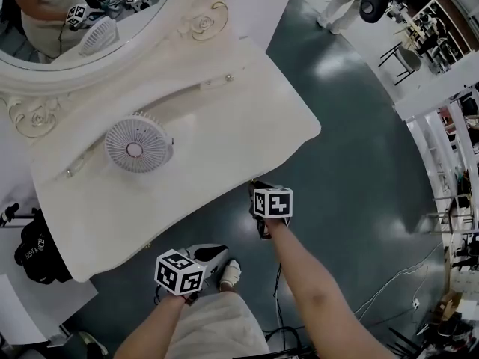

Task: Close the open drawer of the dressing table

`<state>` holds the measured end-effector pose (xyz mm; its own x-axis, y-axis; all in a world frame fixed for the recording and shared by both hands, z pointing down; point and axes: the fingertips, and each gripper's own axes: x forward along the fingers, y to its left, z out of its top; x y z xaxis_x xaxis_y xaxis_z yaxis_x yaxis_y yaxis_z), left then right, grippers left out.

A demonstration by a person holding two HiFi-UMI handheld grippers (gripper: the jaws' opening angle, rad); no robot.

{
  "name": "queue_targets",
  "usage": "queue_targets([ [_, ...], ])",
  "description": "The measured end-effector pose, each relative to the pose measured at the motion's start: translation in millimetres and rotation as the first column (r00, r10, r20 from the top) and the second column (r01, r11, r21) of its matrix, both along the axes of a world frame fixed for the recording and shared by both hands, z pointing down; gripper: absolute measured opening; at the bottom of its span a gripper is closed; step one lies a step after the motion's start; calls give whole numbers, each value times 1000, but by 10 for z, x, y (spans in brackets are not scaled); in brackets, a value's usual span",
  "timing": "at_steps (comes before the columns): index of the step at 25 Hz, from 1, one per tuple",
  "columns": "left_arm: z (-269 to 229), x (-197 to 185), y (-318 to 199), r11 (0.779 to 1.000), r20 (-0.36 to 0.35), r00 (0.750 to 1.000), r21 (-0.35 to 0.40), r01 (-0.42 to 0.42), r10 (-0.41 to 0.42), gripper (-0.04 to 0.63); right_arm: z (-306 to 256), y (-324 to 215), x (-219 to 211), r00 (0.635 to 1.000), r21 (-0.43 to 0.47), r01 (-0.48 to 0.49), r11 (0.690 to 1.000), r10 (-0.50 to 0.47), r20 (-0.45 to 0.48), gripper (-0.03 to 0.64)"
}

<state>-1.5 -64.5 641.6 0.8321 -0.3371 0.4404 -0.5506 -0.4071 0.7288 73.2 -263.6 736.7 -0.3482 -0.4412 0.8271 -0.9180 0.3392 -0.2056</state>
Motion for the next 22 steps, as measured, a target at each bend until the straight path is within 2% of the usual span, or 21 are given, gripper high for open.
queue_targets([
  [22,20,-86,-66,1000,-4,1000,-2,21,-21,11,-19,-91,-73,1000,-1,7,1000,-7,-8,80],
])
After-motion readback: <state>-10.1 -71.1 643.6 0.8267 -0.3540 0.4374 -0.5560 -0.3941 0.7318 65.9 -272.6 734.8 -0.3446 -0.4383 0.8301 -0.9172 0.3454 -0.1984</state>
